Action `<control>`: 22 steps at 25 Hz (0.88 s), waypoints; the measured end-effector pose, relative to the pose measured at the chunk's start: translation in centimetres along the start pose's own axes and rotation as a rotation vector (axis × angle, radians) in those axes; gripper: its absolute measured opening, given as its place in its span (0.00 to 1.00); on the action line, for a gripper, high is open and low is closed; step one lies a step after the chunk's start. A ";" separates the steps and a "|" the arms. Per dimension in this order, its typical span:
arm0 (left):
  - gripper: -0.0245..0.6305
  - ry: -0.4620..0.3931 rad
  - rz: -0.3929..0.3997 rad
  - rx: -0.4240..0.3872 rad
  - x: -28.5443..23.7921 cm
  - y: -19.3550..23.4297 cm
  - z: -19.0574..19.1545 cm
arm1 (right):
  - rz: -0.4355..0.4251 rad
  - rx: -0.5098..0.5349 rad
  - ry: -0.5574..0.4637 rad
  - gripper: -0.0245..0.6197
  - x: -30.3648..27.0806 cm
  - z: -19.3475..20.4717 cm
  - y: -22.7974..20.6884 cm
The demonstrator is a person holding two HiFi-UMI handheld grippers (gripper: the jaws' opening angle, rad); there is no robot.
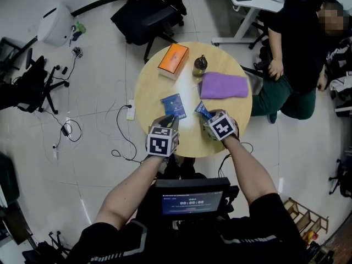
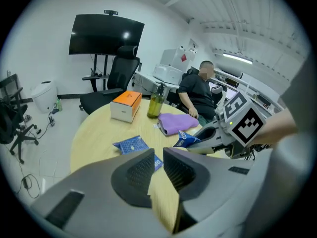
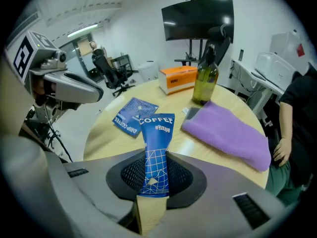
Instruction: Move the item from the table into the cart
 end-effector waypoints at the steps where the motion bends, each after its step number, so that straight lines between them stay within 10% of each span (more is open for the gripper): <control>1: 0.14 -0.025 0.003 -0.028 0.8 -0.5 -1.0 | 0.020 -0.019 -0.025 0.12 1.2 -0.8 -0.3; 16: 0.04 -0.535 0.107 -0.396 19.2 -13.0 -15.8 | 0.182 -0.248 -0.647 0.12 29.7 -11.5 -1.3; 22: 0.04 -0.675 0.140 -0.394 25.1 -16.4 -18.4 | 0.238 -0.234 -0.809 0.12 37.9 -12.7 -0.6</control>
Point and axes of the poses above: the fingertips, and each gripper's own axes: x backward along the fingers, y to its left, z out of its underside, the point moved 1 cm from there along x, backward along the fingers, and after that the axes turned 12 degrees about z, right-handed, at the moved point
